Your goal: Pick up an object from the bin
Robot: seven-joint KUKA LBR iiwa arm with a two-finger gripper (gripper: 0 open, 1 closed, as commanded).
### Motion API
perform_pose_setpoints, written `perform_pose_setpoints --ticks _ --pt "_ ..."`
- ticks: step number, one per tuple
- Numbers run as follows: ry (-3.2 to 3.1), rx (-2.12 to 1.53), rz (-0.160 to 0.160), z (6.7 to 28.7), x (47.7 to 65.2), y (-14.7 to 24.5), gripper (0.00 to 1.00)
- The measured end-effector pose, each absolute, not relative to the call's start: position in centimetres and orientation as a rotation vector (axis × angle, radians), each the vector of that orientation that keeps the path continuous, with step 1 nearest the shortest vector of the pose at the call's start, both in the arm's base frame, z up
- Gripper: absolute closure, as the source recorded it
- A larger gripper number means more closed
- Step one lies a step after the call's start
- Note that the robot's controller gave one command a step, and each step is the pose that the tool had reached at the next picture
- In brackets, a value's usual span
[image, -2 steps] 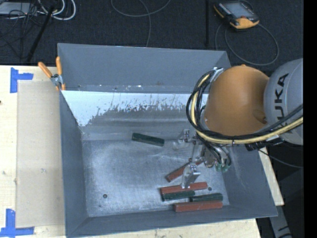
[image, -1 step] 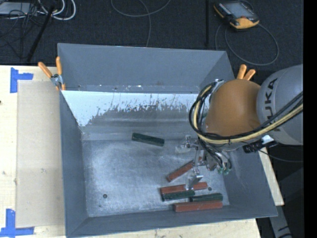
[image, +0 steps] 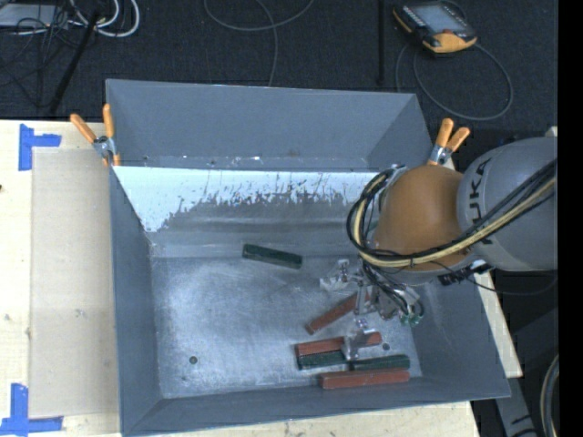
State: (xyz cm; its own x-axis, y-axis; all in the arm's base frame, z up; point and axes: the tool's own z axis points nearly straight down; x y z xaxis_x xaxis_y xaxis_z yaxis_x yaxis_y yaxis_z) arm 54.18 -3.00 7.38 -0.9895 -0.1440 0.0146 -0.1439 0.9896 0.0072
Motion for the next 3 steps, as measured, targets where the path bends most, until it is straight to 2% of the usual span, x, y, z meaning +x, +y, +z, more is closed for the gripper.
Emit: perform_pose_setpoints --ticks 1,2,3 --pt "-3.134 0.23 -0.003 8.2 54.2 -2.7 0.0" --pt "-3.125 0.226 -0.005 7.8 54.3 -2.8 0.0" --pt "-3.066 0.661 -0.01 8.0 56.0 -3.5 1.0"
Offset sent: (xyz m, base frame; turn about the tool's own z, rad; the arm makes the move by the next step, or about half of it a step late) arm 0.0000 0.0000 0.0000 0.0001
